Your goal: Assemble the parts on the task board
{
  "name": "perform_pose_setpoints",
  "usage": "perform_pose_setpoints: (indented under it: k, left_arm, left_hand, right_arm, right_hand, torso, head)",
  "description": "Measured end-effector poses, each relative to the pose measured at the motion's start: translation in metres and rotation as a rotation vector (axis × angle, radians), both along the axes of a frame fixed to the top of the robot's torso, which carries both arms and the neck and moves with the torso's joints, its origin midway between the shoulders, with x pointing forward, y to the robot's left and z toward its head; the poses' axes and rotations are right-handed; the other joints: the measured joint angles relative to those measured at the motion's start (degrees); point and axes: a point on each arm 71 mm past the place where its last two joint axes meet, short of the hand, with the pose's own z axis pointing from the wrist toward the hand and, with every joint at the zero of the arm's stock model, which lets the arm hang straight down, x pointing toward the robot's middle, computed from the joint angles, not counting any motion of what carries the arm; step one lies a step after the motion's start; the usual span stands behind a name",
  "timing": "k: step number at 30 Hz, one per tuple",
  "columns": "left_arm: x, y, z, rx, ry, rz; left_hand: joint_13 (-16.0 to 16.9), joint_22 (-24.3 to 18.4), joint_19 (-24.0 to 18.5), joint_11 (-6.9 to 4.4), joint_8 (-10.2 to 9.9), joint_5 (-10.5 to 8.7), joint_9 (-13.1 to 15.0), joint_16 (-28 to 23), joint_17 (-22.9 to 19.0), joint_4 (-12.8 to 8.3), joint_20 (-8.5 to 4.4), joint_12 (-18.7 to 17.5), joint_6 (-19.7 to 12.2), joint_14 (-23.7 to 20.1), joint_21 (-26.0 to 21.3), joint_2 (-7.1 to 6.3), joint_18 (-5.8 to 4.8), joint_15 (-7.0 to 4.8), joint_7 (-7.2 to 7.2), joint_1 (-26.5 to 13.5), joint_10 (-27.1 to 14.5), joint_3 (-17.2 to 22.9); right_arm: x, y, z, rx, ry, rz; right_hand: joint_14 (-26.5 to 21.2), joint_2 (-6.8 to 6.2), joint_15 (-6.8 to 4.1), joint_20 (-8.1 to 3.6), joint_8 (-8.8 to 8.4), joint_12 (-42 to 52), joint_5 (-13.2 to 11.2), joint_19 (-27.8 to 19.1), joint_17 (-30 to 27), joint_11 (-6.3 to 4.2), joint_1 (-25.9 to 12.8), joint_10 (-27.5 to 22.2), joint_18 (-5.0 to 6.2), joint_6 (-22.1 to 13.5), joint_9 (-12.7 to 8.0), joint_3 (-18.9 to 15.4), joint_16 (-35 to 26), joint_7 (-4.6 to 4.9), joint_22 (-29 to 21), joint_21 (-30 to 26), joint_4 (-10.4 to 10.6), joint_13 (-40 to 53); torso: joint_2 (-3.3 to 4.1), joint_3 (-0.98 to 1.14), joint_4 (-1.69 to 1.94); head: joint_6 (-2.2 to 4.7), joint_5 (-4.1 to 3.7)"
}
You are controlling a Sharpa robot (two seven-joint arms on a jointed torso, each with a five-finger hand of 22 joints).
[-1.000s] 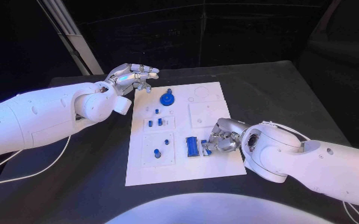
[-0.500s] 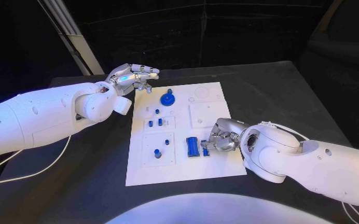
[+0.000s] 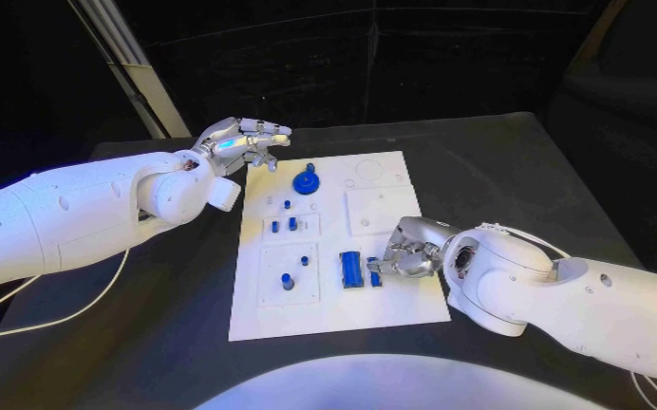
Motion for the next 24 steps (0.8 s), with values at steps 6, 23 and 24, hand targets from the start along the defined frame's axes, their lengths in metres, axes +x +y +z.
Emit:
perform_pose_setpoints:
  k: [6, 23, 24]
  left_arm:
    - [0.000, 0.001, 0.000, 0.001, 0.000, 0.001]
    - [0.007, 0.000, -0.007, -0.028, -0.029, 0.073]
    - [0.008, 0.000, -0.008, -0.033, -0.031, 0.082]
  left_hand:
    - [0.0, 0.0, 0.0, 0.00, 0.0, 0.00, 0.0, 0.0, 0.0, 0.0, 0.00, 0.0, 0.0, 0.0, 0.0, 0.00, 0.00, 0.00, 0.00, 0.0, 0.0, 0.0]
    - [-0.4, -11.7, -16.0, 2.12, -0.3, 0.00, -0.1, -27.4, -18.4, 2.9, 4.04, -5.7, -2.1, -17.8, -17.8, -1.22, -0.02, 3.84, 1.02, -3.4, -1.0, -3.8]
    - [-0.4, -13.2, -17.2, 2.35, -0.6, 0.00, -0.1, -30.3, -19.8, 3.1, 4.60, -6.8, -2.1, -18.3, -19.6, -1.06, -0.02, 4.37, 1.02, -3.6, -0.7, -4.2]
  right_arm:
    - [0.001, -0.016, 0.002, 0.026, -0.021, -0.027]
    - [0.086, -0.070, 0.003, 0.712, -0.043, -0.252]
    - [0.092, -0.071, 0.003, 0.749, -0.051, -0.265]
  right_hand:
    - [-1.1, -0.26, 1.08, 0.82, -3.18, -7.8, -2.1, -2.7, -3.9, 1.95, 3.7, -3.7, 0.00, -5.7, -0.7, -1.7, -2.9, 2.10, -4.6, -2.5, -0.3, -5.2]
    - [-21.8, 2.91, 10.13, 9.03, -7.33, -46.4, -9.4, -29.3, -30.1, 9.79, 18.5, -22.5, 5.82, -14.4, -4.7, -0.6, -44.7, 8.88, -53.1, -50.3, -4.4, -42.3]
    - [-22.8, 3.21, 10.60, 9.45, -7.33, -47.2, -9.9, -29.7, -31.0, 10.06, 18.8, -22.8, 5.83, -14.6, -5.1, -0.5, -46.5, 8.86, -54.3, -52.1, -4.9, -43.8]
  torso:
    - [-0.08, 0.01, -0.07]
    - [-2.29, -0.97, -0.27]
    - [-2.47, -1.04, -0.32]
  head:
    - [0.36, -0.03]
    - [4.36, -0.70]
    - [4.81, -0.70]
